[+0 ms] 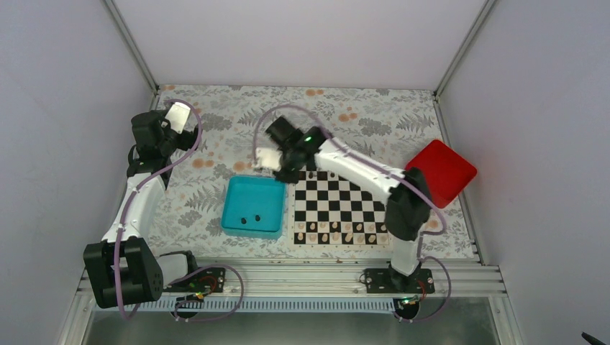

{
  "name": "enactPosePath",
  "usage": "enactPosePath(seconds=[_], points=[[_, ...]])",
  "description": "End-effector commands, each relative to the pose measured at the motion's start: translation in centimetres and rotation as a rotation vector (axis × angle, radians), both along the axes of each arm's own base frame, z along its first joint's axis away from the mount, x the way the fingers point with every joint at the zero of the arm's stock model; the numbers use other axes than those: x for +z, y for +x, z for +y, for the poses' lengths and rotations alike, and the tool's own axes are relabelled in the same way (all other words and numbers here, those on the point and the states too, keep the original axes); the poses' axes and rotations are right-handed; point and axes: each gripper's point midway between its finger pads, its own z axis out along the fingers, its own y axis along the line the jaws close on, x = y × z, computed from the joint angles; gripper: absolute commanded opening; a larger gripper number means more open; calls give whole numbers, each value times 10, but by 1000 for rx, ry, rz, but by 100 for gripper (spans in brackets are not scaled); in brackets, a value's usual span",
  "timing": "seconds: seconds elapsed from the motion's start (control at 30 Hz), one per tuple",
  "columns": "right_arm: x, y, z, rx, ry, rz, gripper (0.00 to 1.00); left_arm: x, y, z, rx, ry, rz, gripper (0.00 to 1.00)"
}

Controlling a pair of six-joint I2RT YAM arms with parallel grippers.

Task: Set up the chess pieces on the board
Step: Pick up the chess piece from the storage box, then place the chess piece on the chessboard.

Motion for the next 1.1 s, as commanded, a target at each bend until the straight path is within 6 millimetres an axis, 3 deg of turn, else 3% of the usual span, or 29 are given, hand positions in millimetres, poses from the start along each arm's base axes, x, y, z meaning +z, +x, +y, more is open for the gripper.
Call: enactPosePath(seconds=[0.0,0.1,0.23,0.27,0.43,0.7,1.07], points=[[43,51,-64,-195,41,-61,6,10,-1,-2,-15,-2,-31,100],[39,71,-113,-299,30,-64,6,11,-1,-3,-17,-4,-31,100],[13,79,-173,-411,-11,-23,5,10,0,-2,-18,-5,-29,100],[15,79,-186,-438,-1,-27,5,10,0,-3,-19,-5,-27,100],[-13,80,-230,-524,-17,22,5,9,0,-3,-19,-7,-23,100],[-65,79,-254,-573,-81,103,6,10,0,-3,-20,-10,-20,100],[-91,96,-261,-602,-107,135,7,9,0,-2,-12,-6,-19,100]])
